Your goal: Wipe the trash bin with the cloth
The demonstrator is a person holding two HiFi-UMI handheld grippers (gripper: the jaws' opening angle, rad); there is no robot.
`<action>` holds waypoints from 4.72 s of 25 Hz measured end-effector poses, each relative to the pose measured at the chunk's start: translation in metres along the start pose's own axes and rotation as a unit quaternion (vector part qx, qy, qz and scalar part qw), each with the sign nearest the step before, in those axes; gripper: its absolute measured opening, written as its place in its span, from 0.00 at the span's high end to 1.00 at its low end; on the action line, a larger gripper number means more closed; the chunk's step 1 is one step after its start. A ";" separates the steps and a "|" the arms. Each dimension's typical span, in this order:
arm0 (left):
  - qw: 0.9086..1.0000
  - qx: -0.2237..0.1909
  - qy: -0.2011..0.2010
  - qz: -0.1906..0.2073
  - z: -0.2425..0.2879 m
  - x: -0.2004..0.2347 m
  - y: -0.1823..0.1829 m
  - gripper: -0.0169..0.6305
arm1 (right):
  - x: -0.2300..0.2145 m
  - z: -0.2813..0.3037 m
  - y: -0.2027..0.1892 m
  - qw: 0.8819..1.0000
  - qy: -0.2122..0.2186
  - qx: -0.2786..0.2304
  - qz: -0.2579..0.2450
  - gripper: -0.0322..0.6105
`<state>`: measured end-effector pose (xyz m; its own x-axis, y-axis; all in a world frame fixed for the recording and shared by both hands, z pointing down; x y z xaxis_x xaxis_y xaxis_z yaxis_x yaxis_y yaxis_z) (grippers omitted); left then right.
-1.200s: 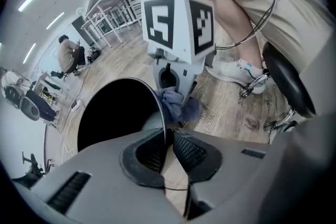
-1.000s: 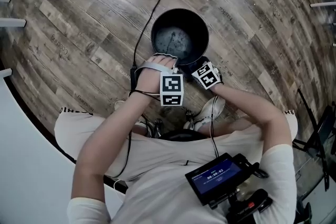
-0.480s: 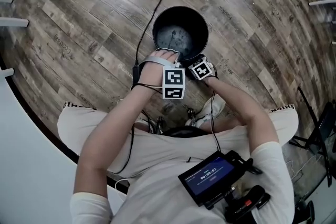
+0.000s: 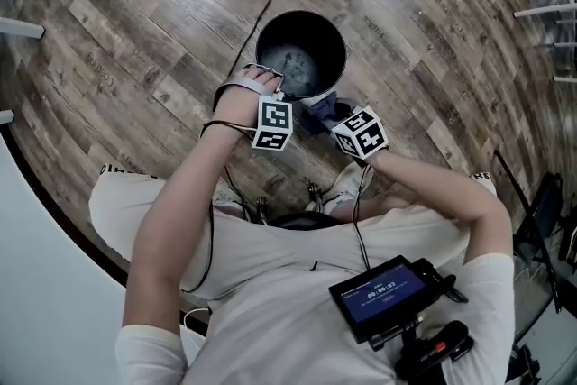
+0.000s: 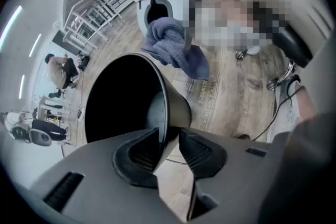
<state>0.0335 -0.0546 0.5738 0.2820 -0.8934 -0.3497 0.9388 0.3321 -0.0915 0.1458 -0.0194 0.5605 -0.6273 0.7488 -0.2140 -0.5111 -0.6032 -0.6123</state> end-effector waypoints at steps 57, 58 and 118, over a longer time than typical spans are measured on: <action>0.997 0.004 -0.007 0.073 0.006 -0.015 0.031 0.84 | -0.049 0.036 -0.021 0.997 -0.002 0.061 -0.050 0.80; 0.997 0.004 -0.007 0.073 0.006 -0.014 0.032 0.84 | -0.053 0.042 -0.026 0.996 -0.002 0.066 -0.057 0.80; 0.997 0.024 0.005 0.069 0.012 -0.010 0.036 0.82 | -0.061 0.085 -0.057 0.994 -0.011 0.102 -0.023 0.80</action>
<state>0.0669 -0.0373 0.5853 0.4074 -0.8371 -0.3649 0.8995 0.4370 0.0019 0.1634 -0.0538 0.6728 -0.6119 0.7723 -0.1703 -0.6469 -0.6127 -0.4539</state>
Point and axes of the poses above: the fingertips, and each gripper's own axes: z forward along the fingers, x to its left, y out of its top, the point moved 4 cm from there along -z, backward along the fingers, and after that the axes turned 5 degrees about -z, right-handed, at the moved point
